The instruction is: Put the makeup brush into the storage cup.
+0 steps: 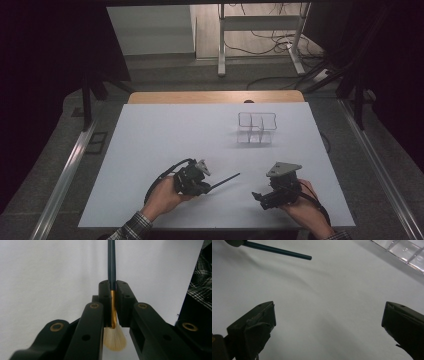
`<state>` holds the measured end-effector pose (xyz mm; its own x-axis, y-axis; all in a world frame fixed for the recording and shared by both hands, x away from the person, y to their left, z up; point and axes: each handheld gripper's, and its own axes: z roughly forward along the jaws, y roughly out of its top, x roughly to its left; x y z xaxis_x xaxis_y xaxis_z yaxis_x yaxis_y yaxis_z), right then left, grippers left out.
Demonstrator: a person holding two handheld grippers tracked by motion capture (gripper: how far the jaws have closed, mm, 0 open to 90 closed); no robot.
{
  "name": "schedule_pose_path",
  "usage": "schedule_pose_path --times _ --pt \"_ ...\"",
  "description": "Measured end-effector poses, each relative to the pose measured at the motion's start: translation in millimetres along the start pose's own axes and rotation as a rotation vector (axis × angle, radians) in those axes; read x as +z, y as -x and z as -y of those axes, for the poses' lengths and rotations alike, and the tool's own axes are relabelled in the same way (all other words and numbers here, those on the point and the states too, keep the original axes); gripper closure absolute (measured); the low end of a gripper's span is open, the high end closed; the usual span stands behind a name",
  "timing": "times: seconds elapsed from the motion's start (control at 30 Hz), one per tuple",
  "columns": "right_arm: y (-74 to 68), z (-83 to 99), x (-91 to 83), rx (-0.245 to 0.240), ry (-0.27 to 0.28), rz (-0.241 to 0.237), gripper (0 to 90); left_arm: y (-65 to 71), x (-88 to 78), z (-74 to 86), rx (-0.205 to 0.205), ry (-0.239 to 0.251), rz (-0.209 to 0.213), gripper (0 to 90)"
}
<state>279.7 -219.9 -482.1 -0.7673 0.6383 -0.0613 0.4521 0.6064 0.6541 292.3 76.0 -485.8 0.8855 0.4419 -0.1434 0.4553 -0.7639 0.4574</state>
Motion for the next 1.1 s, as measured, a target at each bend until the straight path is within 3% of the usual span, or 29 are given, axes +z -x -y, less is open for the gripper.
schedule_pose_path --times 0.73,1.1 --pt "-20.7 -28.5 25.1 -0.130 -0.046 -0.052 0.0 5.3 1.2 -5.7 0.029 -0.012 0.019 83.7" --pt "-35.3 -42.6 41.9 -0.232 -0.068 -0.064 3.0 8.3 1.0 -8.1 0.040 -0.007 0.034 83.7"
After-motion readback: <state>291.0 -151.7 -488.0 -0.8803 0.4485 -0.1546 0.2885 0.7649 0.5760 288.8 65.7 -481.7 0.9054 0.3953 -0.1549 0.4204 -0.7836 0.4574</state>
